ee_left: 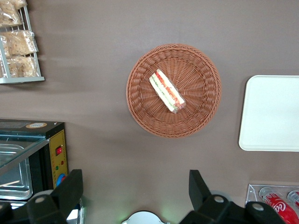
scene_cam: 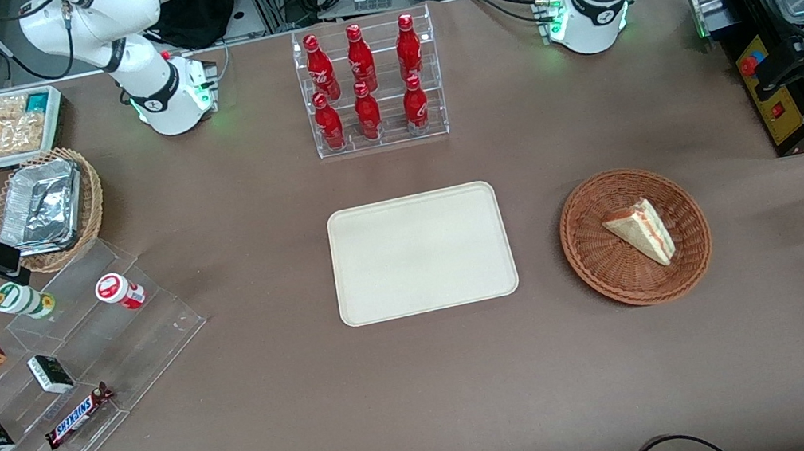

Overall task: Place sandwich from basket to tray
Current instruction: 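Lower the left gripper over the sandwich wedge in the wicker basket, then close the left gripper on the sandwich wedge and lift it, then carry the held sandwich with the left gripper over the cream tray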

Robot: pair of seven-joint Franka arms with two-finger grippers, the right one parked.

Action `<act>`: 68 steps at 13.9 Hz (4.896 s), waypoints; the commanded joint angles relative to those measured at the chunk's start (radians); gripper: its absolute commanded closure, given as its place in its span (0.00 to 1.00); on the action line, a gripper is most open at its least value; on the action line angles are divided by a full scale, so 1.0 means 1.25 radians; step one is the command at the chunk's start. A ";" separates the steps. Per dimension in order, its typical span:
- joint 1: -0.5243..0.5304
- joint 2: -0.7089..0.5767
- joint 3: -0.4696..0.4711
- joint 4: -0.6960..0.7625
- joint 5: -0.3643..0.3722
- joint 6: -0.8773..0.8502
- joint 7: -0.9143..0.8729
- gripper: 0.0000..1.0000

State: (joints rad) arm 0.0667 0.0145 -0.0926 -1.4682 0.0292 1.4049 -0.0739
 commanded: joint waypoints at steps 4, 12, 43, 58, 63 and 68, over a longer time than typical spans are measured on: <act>0.009 0.018 -0.013 -0.022 0.012 -0.008 -0.015 0.00; -0.042 -0.017 -0.027 -0.428 0.021 0.419 -0.273 0.00; -0.045 0.122 -0.075 -0.392 0.022 0.479 -0.487 0.93; -0.173 0.384 -0.411 -0.048 0.152 0.286 -0.494 0.90; -0.261 0.486 -0.408 -0.026 0.218 0.423 -0.573 0.89; -0.309 0.599 -0.408 0.014 0.359 0.507 -0.711 0.88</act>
State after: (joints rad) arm -0.3009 0.6911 -0.6014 -1.5219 0.4153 2.0332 -0.9037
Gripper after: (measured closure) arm 0.850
